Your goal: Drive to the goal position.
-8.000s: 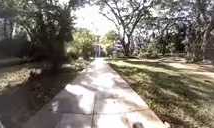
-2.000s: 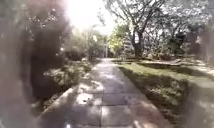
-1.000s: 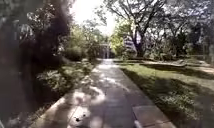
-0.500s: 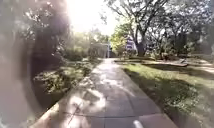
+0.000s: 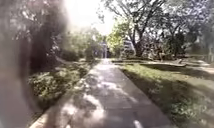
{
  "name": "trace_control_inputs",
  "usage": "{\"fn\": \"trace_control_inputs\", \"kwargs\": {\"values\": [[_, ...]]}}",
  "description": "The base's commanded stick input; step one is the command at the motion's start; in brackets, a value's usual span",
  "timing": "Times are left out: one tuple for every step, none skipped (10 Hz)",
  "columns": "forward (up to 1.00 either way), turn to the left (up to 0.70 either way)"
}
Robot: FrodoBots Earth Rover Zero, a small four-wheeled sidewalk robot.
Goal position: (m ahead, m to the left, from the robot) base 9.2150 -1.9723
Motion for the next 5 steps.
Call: {"fn": "trace_control_inputs", "kwargs": {"values": [[0.50,0.00],[0.50,0.00],[0.50,0.00],[0.50,0.00],[0.50,0.00]]}}
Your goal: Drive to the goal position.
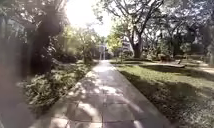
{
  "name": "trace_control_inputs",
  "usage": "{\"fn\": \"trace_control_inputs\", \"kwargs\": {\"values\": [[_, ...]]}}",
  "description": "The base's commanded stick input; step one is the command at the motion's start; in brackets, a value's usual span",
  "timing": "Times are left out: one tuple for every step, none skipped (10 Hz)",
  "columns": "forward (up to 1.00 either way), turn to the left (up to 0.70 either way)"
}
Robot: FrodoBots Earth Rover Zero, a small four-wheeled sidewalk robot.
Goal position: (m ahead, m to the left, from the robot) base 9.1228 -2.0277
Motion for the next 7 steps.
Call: {"fn": "trace_control_inputs", "kwargs": {"values": [[0.50,0.00],[0.50,0.00],[0.50,0.00],[0.50,0.00],[0.50,-0.22],[0.50,-0.49],[0.50,-0.50]]}}
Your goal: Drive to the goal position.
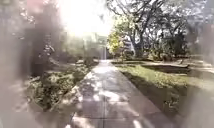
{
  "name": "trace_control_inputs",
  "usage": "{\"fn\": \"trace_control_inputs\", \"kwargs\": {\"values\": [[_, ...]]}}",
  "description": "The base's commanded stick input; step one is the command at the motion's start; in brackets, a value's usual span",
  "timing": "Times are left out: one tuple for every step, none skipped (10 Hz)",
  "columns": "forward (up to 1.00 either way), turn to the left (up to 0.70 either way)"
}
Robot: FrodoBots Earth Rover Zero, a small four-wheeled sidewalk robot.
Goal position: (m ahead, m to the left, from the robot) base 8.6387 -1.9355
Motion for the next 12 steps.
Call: {"fn": "trace_control_inputs", "kwargs": {"values": [[0.50,-0.50],[0.50,-0.50],[0.50,0.00],[0.50,0.00],[0.50,0.00],[0.50,0.00],[0.50,0.00],[0.50,0.00],[0.50,0.00],[0.50,0.00],[0.50,0.00],[0.50,0.00]]}}
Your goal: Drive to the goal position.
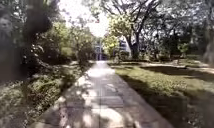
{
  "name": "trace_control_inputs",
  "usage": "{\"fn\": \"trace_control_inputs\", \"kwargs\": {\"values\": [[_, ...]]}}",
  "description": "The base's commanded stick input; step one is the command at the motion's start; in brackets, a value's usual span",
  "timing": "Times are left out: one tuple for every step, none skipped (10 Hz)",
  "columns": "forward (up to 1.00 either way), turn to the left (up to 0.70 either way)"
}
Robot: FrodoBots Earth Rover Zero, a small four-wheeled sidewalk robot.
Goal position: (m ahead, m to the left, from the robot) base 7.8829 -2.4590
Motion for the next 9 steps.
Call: {"fn": "trace_control_inputs", "kwargs": {"values": [[0.50,0.00],[0.50,0.00],[0.50,0.00],[0.50,0.00],[0.50,0.00],[0.50,0.00],[0.50,0.00],[0.50,0.00],[0.50,0.00]]}}
